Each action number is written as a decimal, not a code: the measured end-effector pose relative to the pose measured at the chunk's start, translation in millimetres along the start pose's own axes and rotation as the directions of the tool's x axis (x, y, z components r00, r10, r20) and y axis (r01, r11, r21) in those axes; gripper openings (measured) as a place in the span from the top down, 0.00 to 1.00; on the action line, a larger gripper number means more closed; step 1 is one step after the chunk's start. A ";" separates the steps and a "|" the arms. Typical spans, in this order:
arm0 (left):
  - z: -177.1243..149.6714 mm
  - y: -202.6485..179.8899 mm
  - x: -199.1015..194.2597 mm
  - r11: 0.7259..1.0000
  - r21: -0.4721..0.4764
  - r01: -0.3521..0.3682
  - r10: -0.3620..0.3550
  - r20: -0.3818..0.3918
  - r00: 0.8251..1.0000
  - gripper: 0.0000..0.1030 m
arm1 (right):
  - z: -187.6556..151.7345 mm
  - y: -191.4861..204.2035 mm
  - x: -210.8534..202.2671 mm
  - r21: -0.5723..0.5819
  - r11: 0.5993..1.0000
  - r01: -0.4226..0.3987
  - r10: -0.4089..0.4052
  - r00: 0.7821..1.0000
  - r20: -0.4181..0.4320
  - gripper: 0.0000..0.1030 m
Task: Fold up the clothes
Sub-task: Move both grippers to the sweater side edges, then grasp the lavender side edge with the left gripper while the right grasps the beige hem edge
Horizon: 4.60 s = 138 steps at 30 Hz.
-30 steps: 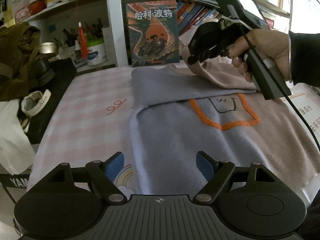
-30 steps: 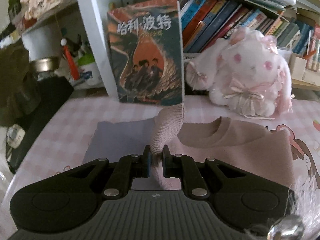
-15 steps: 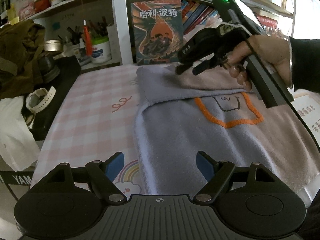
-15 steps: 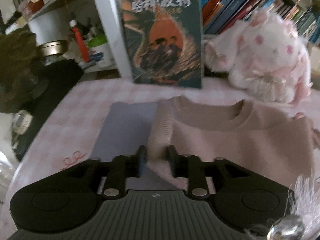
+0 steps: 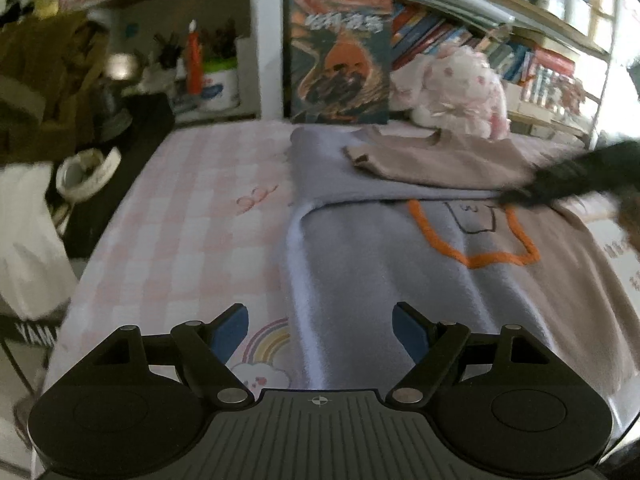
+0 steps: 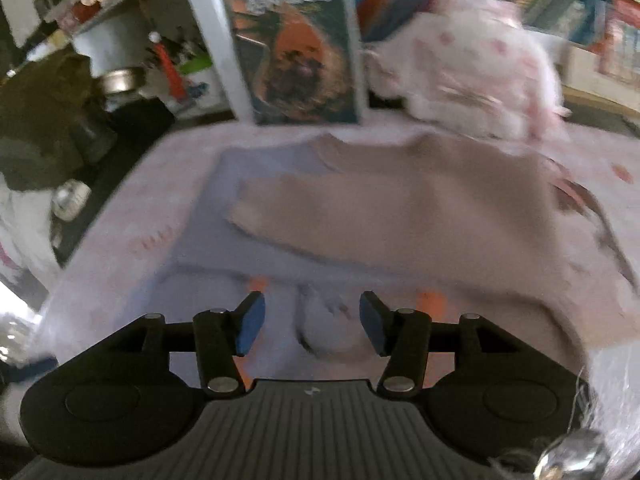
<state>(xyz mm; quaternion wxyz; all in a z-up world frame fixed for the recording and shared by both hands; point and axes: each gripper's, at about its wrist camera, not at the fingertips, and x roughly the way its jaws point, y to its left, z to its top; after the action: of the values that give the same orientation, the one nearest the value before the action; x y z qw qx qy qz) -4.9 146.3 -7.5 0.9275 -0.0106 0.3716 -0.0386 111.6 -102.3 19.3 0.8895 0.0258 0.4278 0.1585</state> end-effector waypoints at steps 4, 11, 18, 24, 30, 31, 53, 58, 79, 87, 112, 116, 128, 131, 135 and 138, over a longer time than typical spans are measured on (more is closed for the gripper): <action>-2.3 12.3 6.8 0.997 -0.083 0.008 -0.012 -0.040 0.999 0.21 | -34.5 -23.0 -27.3 0.031 0.995 0.096 -0.095 0.995 -0.019 0.51; -7.1 20.0 6.6 0.989 -0.148 -0.026 0.016 -0.070 0.997 0.21 | -85.9 -65.1 -71.5 0.117 0.973 0.198 -0.195 0.980 -0.035 0.50; -18.0 18.2 0.4 0.972 -0.222 -0.073 0.050 -0.107 0.993 0.24 | -115.6 -93.4 -91.5 0.184 0.966 0.184 -0.174 0.982 -0.068 0.50; -26.3 11.7 -5.0 0.960 -0.254 -0.117 0.083 -0.140 0.987 0.32 | -133.3 -102.1 -99.4 0.169 0.977 0.127 -0.114 0.990 -0.088 0.51; -28.4 1.9 -7.4 0.950 -0.273 -0.152 0.119 -0.134 0.984 0.45 | -145.9 -98.9 -105.5 0.118 0.991 0.056 -0.046 0.995 -0.091 0.63; -28.9 -2.2 -6.7 0.955 -0.247 -0.167 0.138 -0.131 0.982 0.53 | -146.9 -97.6 -105.9 0.107 0.993 0.045 -0.036 0.995 -0.089 0.66; -37.0 -28.6 -33.2 0.966 -0.247 -0.077 0.071 -0.035 0.997 0.75 | -148.0 -107.0 -124.7 0.108 0.994 0.011 -0.011 1.000 -0.001 0.90; -45.0 -23.6 -31.1 0.958 -0.276 -0.073 0.059 -0.059 0.997 0.52 | -155.2 -112.9 -118.8 0.178 0.984 0.024 -0.017 0.999 -0.043 0.80; -34.8 -25.0 -35.6 0.963 -0.266 0.046 -0.063 -0.057 0.996 0.94 | -153.5 -106.3 -132.7 0.223 0.975 -0.009 0.010 1.000 -0.003 0.90; -52.0 -9.9 -29.2 0.905 -0.414 0.099 -0.156 -0.106 0.982 0.59 | -161.6 -115.3 -118.5 0.252 0.968 -0.002 0.019 0.998 -0.064 0.81; -47.2 -12.8 -31.5 0.919 -0.384 0.094 -0.135 -0.080 0.988 0.87 | -160.8 -115.9 -121.3 0.210 0.978 -0.006 0.019 0.998 -0.063 0.88; -51.2 -10.3 -27.2 0.905 -0.416 0.091 -0.142 -0.093 0.986 0.86 | -159.0 -118.0 -116.3 0.236 0.972 -0.014 0.030 0.998 -0.064 0.81; -51.2 -15.3 -34.5 0.929 -0.360 0.086 -0.133 -0.108 0.985 0.95 | -155.9 -112.9 -124.5 0.199 0.980 -0.024 0.033 0.998 -0.044 0.91; -53.1 -13.5 -32.2 0.930 -0.359 0.076 -0.131 -0.131 0.983 0.94 | -159.9 -111.3 -124.5 0.181 0.983 -0.020 0.031 0.998 -0.061 0.91; -53.5 -12.0 -29.4 0.923 -0.379 0.063 -0.126 -0.143 0.982 0.91 | -162.1 -114.6 -118.9 0.222 0.975 -0.015 0.031 0.997 -0.071 0.89; -53.4 -11.5 -28.9 0.920 -0.387 0.061 -0.125 -0.143 0.982 0.91 | -163.1 -114.9 -119.4 0.225 0.974 -0.019 0.034 0.997 -0.063 0.89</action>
<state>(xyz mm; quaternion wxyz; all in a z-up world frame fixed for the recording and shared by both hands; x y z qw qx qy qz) -63.3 137.6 -25.7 0.8710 -0.2049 0.4464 -0.0104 -53.6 -262.2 -14.9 0.8640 0.1263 0.4719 0.1220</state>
